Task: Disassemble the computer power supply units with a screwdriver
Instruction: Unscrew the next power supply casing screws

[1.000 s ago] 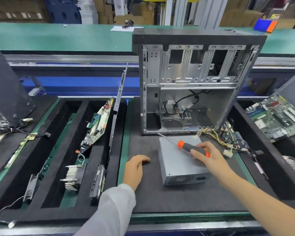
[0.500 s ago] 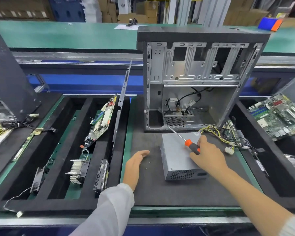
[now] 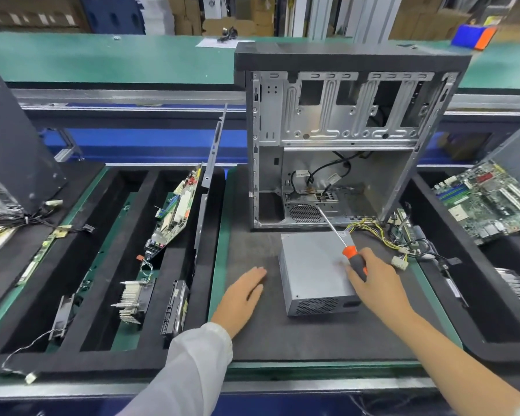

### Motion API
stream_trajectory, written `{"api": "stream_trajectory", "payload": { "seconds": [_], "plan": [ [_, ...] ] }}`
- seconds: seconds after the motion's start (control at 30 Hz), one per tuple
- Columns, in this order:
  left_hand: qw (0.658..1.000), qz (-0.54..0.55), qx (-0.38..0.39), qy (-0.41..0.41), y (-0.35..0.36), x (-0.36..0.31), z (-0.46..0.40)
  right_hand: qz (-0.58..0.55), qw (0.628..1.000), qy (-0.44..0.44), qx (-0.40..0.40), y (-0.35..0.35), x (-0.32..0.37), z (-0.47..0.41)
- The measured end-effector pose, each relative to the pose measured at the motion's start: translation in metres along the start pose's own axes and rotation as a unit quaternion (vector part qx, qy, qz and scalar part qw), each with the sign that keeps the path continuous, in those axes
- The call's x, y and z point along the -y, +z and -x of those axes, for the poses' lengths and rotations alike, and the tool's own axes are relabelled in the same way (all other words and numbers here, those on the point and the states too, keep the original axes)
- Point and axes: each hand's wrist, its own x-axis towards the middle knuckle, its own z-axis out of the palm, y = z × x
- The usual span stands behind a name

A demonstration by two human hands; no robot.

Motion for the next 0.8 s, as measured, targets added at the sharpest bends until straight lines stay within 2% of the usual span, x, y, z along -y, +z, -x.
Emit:
{"api": "stream_trajectory", "payload": {
  "seconds": [0.03, 0.1, 0.33, 0.43, 0.57, 0.63, 0.7, 0.8],
  "plan": [
    [0.997, -0.065, 0.018, 0.035, 0.004, 0.002, 0.001, 0.004, 1.0, 0.001, 0.001, 0.0, 0.001, 0.0],
    [0.993, -0.103, 0.015, 0.061, 0.007, 0.003, 0.005, 0.009, 1.0, -0.002, 0.0, -0.002, 0.001, -0.001],
    [0.986, -0.126, -0.057, 0.098, 0.009, -0.003, 0.033, 0.03, 0.999, -0.015, 0.003, -0.002, 0.003, -0.003],
    [0.987, -0.122, -0.053, 0.087, 0.009, -0.002, 0.041, 0.043, 0.999, -0.017, 0.002, -0.001, 0.004, -0.004],
    [0.976, -0.143, -0.086, 0.142, 0.012, -0.001, 0.043, 0.053, 0.998, -0.024, -0.002, -0.001, 0.004, -0.003],
    [0.975, -0.117, -0.104, 0.156, 0.013, -0.005, 0.04, 0.037, 0.999, -0.02, 0.005, -0.002, 0.003, -0.003],
    [0.989, -0.036, -0.11, 0.092, 0.014, -0.022, 0.031, -0.009, 1.0, 0.001, 0.026, -0.003, 0.002, -0.003],
    [0.988, 0.135, -0.05, -0.047, 0.017, -0.063, 0.013, -0.069, 0.993, 0.075, 0.065, -0.005, 0.0, -0.008]
  ]
}}
